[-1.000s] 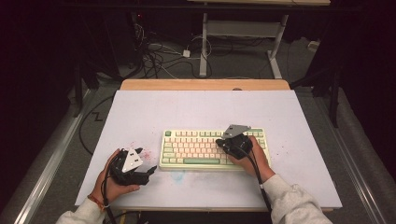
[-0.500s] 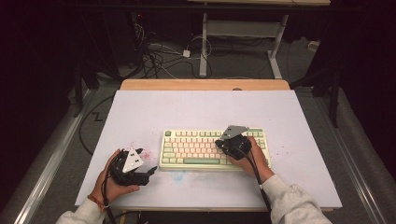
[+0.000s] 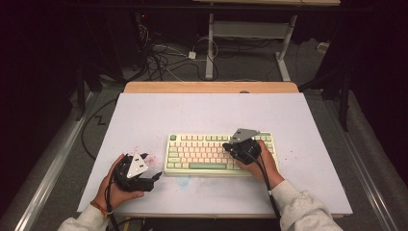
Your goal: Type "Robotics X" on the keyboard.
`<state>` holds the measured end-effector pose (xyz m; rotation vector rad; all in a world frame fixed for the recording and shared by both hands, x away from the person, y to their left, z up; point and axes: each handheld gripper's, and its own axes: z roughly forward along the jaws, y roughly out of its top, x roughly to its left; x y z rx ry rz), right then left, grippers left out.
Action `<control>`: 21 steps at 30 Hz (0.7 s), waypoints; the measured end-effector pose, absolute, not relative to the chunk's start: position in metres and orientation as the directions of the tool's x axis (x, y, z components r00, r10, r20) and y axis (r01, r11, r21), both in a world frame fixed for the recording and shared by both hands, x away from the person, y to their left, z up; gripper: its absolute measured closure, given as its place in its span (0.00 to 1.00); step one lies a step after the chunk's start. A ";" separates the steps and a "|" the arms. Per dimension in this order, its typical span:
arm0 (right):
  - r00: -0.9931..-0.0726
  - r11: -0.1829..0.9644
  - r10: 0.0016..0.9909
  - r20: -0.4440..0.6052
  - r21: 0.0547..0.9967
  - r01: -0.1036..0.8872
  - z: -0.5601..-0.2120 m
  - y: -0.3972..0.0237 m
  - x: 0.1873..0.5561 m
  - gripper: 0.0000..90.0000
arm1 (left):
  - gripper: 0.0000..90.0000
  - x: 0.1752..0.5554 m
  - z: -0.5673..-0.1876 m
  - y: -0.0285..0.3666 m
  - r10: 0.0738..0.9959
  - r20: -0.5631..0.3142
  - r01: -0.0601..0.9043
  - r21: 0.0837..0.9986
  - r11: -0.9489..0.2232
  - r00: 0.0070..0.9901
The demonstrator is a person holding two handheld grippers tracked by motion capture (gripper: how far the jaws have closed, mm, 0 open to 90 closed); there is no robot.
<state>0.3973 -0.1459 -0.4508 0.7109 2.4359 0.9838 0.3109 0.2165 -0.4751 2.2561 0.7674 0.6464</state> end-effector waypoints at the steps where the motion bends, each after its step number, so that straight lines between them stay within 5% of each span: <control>1: -0.783 0.620 0.594 -0.186 0.726 0.298 -0.450 -0.146 0.397 1.00 | 0.21 0.311 -0.475 0.216 0.669 0.233 0.342 0.714 -0.610 0.706; 12: -0.775 0.581 0.606 -0.179 0.765 0.278 -0.441 -0.152 0.390 0.92 | 0.22 0.310 -0.474 0.216 0.672 0.231 0.341 0.720 -0.604 0.703; 21: -0.766 0.514 0.615 -0.186 0.832 0.211 -0.426 -0.168 0.375 0.61 | 0.23 0.310 -0.474 0.217 0.675 0.231 0.341 0.722 -0.602 0.701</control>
